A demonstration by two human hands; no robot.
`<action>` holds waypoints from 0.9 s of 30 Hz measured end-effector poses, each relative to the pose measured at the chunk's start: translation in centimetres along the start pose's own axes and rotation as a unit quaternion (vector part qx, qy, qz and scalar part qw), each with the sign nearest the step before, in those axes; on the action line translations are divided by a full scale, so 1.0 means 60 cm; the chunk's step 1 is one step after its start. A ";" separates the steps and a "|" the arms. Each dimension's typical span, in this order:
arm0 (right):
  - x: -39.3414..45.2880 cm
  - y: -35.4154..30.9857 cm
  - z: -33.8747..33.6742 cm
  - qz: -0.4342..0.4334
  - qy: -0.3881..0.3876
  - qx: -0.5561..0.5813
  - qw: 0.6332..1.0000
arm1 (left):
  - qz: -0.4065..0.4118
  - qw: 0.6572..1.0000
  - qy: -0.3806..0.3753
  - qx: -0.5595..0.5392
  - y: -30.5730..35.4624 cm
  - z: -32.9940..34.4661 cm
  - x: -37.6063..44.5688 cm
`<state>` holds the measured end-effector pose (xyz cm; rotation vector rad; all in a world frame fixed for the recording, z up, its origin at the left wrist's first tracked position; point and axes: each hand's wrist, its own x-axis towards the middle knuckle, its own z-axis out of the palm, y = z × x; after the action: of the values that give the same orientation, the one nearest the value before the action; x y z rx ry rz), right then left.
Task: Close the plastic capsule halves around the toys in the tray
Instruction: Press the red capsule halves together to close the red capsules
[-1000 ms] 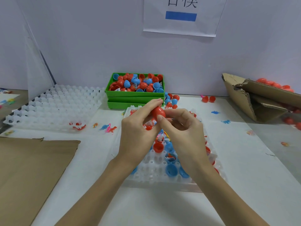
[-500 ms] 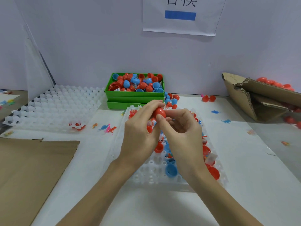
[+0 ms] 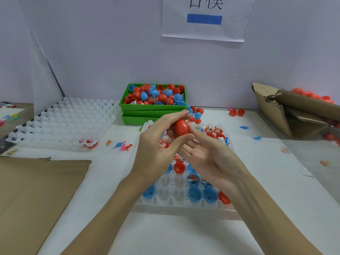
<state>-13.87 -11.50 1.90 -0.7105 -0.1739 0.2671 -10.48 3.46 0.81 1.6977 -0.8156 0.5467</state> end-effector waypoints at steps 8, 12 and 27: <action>0.008 0.012 -0.014 0.012 -0.012 0.015 1.000 | -0.011 0.999 0.010 -0.047 0.010 0.009 0.000; 0.012 0.017 -0.016 -0.004 -0.023 -0.001 1.000 | -0.033 0.997 0.003 -0.068 0.013 0.008 0.001; 0.006 0.016 -0.013 0.015 -0.003 0.070 0.997 | -0.053 0.995 -0.011 -0.088 0.009 0.017 -0.005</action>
<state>-13.54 -11.18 0.72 -0.5730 -0.1479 0.3070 -11.16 2.46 0.65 1.5767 -0.7609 0.3735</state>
